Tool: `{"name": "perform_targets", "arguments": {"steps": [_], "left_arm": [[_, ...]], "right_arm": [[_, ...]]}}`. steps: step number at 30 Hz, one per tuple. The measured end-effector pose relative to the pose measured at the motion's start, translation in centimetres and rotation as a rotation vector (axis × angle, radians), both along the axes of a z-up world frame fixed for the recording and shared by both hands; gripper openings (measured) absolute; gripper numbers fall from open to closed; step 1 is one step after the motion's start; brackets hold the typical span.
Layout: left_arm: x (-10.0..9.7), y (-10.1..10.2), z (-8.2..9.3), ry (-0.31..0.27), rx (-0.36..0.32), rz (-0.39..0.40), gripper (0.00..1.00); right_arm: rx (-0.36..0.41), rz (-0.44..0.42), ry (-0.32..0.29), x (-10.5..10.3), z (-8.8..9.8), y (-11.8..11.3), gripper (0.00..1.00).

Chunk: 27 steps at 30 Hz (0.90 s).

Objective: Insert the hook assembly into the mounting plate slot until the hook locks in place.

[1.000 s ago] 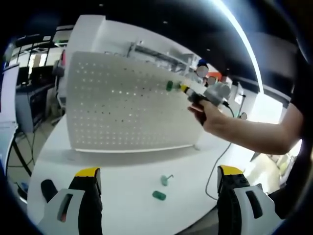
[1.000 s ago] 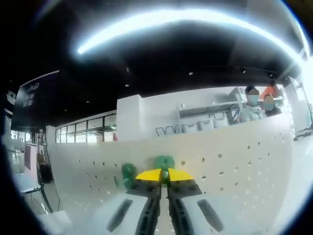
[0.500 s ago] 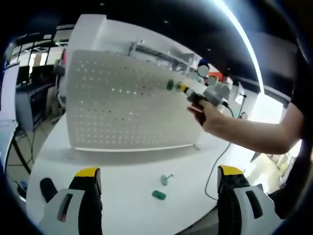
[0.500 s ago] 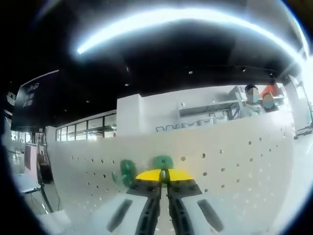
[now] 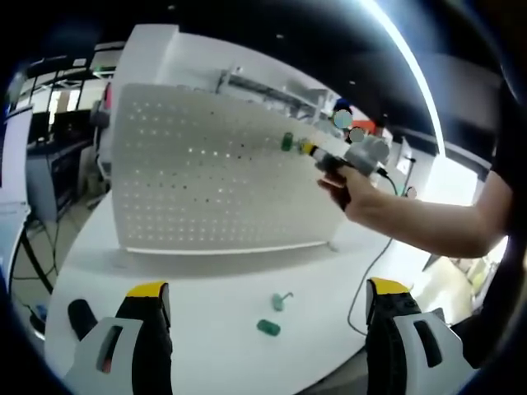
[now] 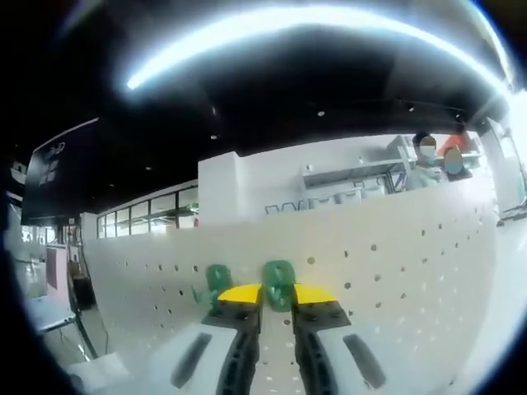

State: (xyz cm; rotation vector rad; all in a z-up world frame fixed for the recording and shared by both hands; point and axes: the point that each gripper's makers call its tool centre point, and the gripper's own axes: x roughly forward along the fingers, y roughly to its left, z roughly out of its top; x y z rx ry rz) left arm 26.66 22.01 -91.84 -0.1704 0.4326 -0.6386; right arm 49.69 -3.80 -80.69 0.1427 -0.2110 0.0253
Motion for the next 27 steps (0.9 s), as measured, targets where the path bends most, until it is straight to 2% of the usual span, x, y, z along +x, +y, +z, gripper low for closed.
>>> {"name": "perform_targets", "arguments": {"steps": [9, 15, 23, 27], "left_arm": [[-0.1, -0.1, 0.4, -0.011, 0.005, -0.001, 1.00], [-0.6, 0.5, -0.3, 0.003, 0.015, 0.016, 1.00], [-1.1, 1.4, -0.2, 0.001, 0.012, 0.028, 1.00], [-1.2, 1.9, -0.3, -0.003, 0.021, 0.036, 1.00]], "right_arm": [[0.012, 0.023, -0.011, -0.9, 1.2, 0.0, 0.19], [0.006, 0.034, 0.007, -2.0, 1.2, -0.1, 0.22], [-0.018, 0.051, 0.064, -4.3, -0.3, 0.0, 0.25], [-0.021, 0.069, 0.094, -6.2, -1.3, 0.4, 0.28]]}}
